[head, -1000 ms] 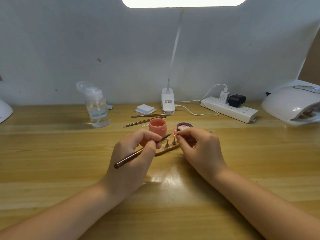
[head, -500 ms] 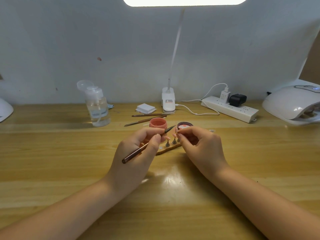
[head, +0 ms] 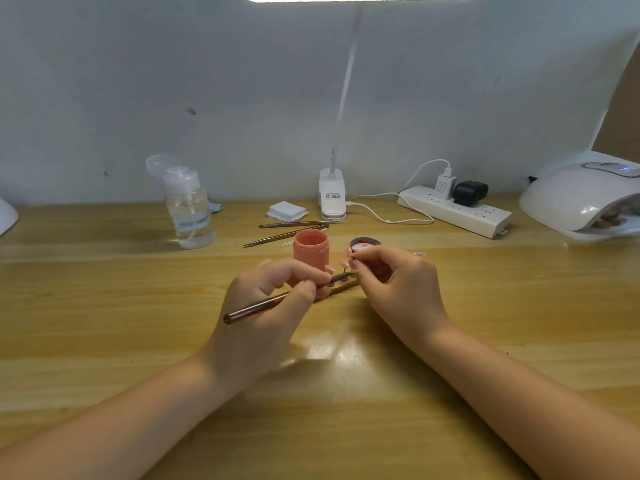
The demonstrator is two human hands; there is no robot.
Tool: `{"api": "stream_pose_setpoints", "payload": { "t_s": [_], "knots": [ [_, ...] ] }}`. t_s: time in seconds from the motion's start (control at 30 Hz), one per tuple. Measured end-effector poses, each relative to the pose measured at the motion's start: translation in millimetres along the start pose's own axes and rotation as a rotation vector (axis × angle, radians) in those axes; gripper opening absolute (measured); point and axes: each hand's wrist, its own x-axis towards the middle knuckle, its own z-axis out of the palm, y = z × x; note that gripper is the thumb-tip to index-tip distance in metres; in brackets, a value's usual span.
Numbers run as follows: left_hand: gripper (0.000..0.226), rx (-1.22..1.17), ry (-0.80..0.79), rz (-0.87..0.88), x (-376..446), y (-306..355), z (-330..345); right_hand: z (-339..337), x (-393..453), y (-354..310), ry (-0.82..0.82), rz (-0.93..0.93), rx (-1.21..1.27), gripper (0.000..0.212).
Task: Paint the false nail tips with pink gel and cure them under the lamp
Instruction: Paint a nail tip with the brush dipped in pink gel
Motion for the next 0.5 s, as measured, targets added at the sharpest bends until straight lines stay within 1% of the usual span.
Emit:
{"api": "stream_pose_setpoints", "payload": {
  "t_s": [0.13, 0.3, 0.43, 0.5],
  "knots": [
    [0.022, -0.043, 0.035, 0.012, 1.3, -0.3, 1.6, 0.3, -0.5, 0.2, -0.02, 0.014, 0.015, 0.012],
    [0.021, -0.073, 0.002, -0.02, 0.9, -2.2, -0.1, -0.6, -0.5, 0.4, -0.015, 0.037, 0.021, 0.011],
    [0.018, -0.122, 0.081, -0.036, 3.1, -5.0, -0.5, -1.1, -0.1, -0.9, -0.014, 0.089, 0.053, 0.011],
    [0.017, -0.151, 0.115, -0.086, 6.3, -7.8, -0.6, -1.5, -0.2, -2.0, -0.016, 0.114, 0.079, 0.01]
  ]
}}
